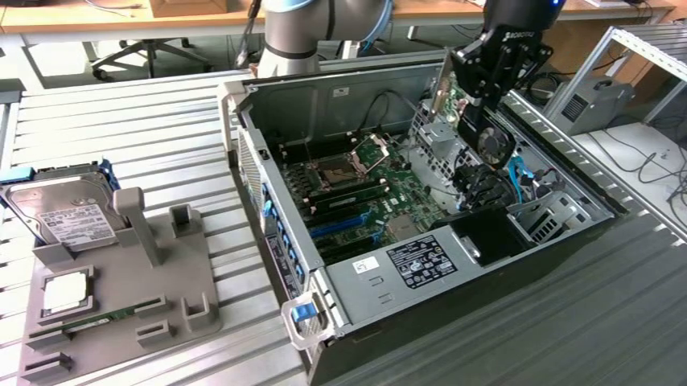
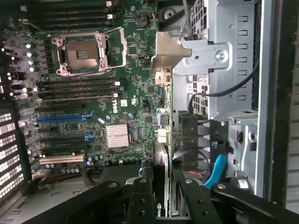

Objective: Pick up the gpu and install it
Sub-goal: 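Pick up the gpu and move the gpu toward the slot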

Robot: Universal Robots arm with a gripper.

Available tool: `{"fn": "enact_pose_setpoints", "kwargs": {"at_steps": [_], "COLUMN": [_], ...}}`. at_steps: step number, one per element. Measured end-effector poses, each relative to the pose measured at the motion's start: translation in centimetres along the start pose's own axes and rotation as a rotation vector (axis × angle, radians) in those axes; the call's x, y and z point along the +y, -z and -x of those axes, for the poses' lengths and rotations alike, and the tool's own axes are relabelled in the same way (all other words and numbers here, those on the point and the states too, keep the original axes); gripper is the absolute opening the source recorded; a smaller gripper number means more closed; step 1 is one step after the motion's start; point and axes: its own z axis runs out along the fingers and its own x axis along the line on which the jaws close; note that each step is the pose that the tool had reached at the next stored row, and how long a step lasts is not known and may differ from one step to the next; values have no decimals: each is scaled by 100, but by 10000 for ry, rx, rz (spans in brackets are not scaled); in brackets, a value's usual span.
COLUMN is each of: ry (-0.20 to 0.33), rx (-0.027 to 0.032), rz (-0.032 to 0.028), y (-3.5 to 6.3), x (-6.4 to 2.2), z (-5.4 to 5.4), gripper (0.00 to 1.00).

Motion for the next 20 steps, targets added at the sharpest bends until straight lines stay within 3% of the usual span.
{"fn": "enact_pose_setpoints", "kwargs": {"at_steps": [9, 15, 20], "ry": [21, 461, 674], "rx": [-3, -48, -72], "rz": [2, 17, 24], "y": [-176, -288, -404], "x": [-4, 4, 50], "z": [-243, -301, -472], "gripper": [26, 26, 26]}}
